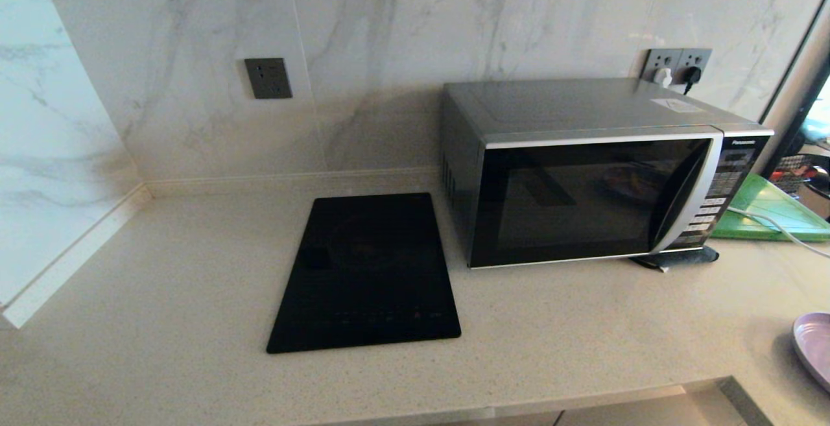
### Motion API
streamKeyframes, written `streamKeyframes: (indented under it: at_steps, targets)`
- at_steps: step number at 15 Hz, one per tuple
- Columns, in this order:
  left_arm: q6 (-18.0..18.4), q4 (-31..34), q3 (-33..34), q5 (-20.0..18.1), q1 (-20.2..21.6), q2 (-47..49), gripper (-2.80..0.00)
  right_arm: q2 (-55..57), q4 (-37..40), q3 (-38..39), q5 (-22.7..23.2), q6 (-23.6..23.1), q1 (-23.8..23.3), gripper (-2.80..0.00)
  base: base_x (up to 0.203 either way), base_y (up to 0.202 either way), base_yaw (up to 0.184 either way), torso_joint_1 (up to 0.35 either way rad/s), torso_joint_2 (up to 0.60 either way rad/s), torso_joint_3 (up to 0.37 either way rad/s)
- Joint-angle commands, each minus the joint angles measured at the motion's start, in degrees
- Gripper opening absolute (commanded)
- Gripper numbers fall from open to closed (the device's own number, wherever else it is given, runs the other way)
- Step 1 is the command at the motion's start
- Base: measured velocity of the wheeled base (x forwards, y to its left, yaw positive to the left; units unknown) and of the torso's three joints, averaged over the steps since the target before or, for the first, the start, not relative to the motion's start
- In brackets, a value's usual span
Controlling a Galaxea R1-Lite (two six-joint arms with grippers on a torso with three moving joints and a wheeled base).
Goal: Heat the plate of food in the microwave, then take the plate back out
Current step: Open the microwave oven
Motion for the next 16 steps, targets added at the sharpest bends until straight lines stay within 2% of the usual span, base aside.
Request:
streamKeyframes:
  at_steps: [1, 16]
  targets:
    - [0.0, 0.0, 0.0, 0.0, 0.0, 0.1, -2.80, 0.1, 0.0, 0.2, 0.1, 0.0, 0.0, -2.80, 0.000, 0.000, 0.000, 0.000, 0.00, 0.000]
    - [0.0, 0.0, 0.0, 0.0, 0.0, 0.1, -2.80, 0.0, 0.1, 0.2, -0.6, -0.4, 0.0, -2.80, 0.000, 0.000, 0.000, 0.000, 0.00, 0.000]
